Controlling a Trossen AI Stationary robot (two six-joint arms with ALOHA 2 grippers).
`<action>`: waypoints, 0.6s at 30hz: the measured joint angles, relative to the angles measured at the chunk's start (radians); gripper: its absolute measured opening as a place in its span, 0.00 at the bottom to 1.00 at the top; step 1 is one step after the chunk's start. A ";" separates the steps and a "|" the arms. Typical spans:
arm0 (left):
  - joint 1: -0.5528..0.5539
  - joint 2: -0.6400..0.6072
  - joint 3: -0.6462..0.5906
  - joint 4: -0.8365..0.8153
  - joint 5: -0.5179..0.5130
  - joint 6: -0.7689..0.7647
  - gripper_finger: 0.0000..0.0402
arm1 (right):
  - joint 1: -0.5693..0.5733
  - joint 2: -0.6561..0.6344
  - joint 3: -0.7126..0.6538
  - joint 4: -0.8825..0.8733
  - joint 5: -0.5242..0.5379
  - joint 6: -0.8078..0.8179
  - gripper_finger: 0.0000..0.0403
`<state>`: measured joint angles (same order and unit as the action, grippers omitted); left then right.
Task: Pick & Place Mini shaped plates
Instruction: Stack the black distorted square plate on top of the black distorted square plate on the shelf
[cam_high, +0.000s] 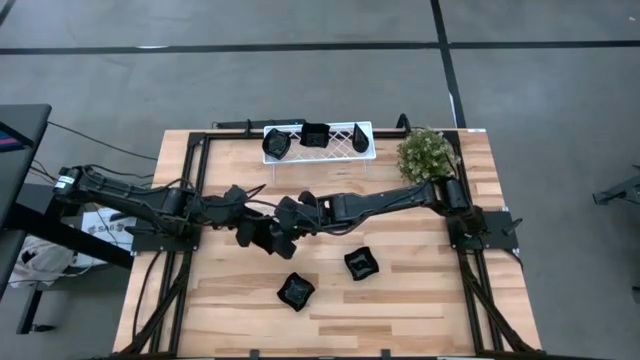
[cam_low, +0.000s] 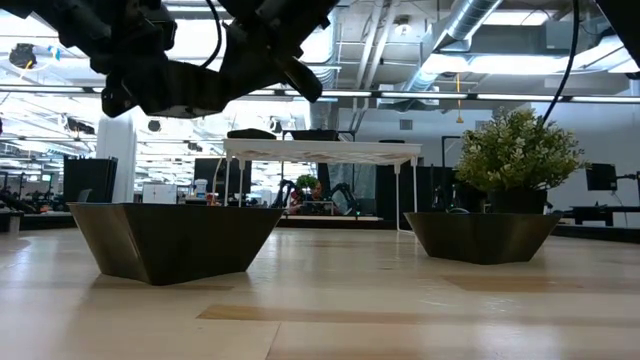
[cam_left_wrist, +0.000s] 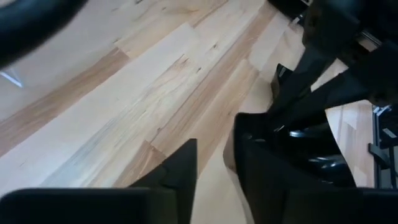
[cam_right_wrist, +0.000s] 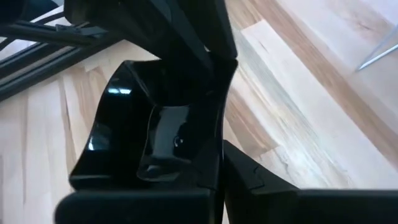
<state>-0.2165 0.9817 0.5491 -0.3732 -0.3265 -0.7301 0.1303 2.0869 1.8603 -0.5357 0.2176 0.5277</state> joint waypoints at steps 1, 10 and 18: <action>0.000 0.000 0.000 0.000 -0.002 0.006 0.30 | 0.000 0.000 0.000 -0.005 -0.001 -0.002 0.00; 0.028 -0.114 0.001 0.001 0.009 0.101 0.40 | -0.014 -0.073 0.002 -0.119 0.003 -0.004 0.00; 0.053 -0.252 0.002 0.017 -0.013 0.146 0.41 | -0.058 -0.201 0.000 -0.269 0.080 -0.032 0.00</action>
<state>-0.1634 0.7297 0.5507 -0.3558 -0.3398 -0.5839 0.0728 1.8854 1.8606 -0.8046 0.2971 0.4955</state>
